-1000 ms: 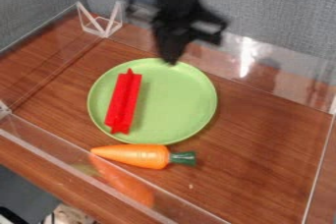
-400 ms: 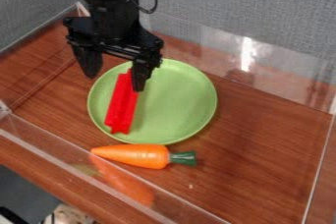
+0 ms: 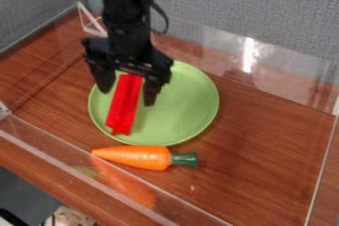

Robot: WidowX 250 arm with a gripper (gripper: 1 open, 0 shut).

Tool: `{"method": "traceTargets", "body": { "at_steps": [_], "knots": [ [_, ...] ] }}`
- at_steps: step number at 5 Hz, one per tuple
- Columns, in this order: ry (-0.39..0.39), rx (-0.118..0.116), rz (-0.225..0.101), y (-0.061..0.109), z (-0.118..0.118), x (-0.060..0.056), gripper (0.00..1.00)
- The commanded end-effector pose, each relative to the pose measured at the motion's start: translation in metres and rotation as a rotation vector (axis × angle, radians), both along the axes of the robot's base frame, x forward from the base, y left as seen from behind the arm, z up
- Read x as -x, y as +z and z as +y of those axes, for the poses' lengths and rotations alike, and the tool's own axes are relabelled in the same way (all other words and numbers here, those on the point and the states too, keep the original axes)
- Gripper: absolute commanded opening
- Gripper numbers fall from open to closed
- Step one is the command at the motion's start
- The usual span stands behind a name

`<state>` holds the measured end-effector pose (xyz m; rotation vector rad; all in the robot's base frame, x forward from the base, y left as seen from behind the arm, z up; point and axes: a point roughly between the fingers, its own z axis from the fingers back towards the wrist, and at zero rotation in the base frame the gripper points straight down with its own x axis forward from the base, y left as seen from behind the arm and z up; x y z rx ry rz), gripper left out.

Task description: Put the red object on the right side

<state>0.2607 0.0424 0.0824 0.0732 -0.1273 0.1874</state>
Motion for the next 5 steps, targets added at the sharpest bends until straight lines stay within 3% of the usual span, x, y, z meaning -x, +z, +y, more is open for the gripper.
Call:
{"method": "traceTargets", "body": {
  "at_steps": [1, 3, 4, 5],
  "knots": [
    [0.025, 0.003, -0.045, -0.002, 0.011, -0.019, 1.0],
    [0.034, 0.016, -0.016, -0.025, 0.016, -0.027, 1.0],
    [0.034, 0.024, -0.011, -0.03, 0.016, -0.029, 0.0],
    [0.028, 0.035, -0.012, -0.032, 0.015, -0.031, 0.0]
  ]
}}
